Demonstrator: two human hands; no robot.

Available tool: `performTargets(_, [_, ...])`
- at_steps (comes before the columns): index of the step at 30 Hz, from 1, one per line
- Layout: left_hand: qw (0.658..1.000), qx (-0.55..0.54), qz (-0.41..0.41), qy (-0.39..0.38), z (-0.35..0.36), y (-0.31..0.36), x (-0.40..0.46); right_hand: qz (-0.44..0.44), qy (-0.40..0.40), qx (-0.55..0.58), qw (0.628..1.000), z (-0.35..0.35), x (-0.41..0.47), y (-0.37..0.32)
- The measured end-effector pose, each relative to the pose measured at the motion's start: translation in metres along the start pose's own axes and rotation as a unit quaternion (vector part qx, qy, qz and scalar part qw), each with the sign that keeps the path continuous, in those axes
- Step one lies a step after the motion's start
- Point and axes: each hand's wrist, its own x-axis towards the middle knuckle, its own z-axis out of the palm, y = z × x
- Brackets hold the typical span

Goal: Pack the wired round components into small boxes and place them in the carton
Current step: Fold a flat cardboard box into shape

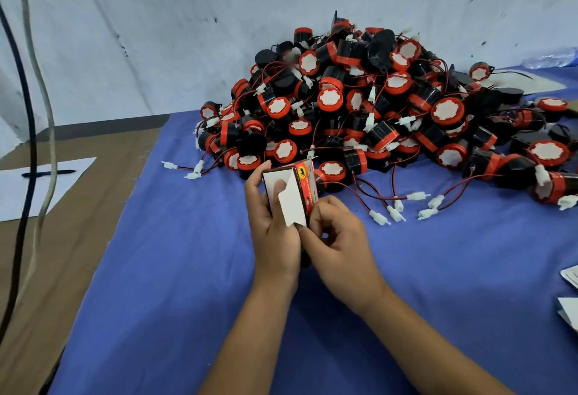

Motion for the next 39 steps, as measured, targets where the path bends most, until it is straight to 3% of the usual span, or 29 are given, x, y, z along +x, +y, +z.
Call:
performTargets(2, [0.998,0.043,0.03,0.021,-0.004,0.0,0.002,0.018,-0.076,0.065,0.995,-0.006,0.002,-0.001])
performTargets(4, [0.987,0.123,0.091,0.042,-0.01,0.0,0.003,0.064,-0.1,0.129,0.984,-0.008,0.002,-0.003])
performTargets(8, [0.95,0.225,0.215,-0.014,-0.011,0.0,-0.003,0.128,-0.015,0.124,0.984,-0.01,0.005,-0.005])
performTargets(13, [0.932,0.249,0.263,-0.018,-0.01,-0.005,0.0,0.058,-0.009,0.055,0.997,-0.017,0.009,-0.003])
performTargets(18, [0.95,0.217,0.221,-0.035,-0.009,-0.008,-0.001,0.07,-0.01,0.075,0.995,-0.016,0.012,0.0])
performTargets(22, [0.971,0.166,0.169,0.011,-0.013,-0.011,0.002,0.081,0.007,-0.055,0.995,-0.026,0.015,-0.002])
performTargets(27, [0.943,0.22,0.246,0.033,-0.008,-0.007,-0.006,0.105,-0.011,0.131,0.986,-0.028,0.015,-0.006])
performTargets(31, [0.926,0.233,0.295,0.017,-0.006,-0.002,-0.005,0.13,0.021,0.182,0.975,-0.024,0.016,-0.005])
performTargets(36, [0.95,0.211,0.208,-0.096,-0.003,0.0,-0.009,0.172,0.038,0.289,0.941,-0.033,0.022,-0.003])
performTargets(39, [0.958,0.195,0.181,-0.109,-0.003,-0.005,-0.007,0.164,0.033,0.293,0.942,-0.036,0.022,0.0])
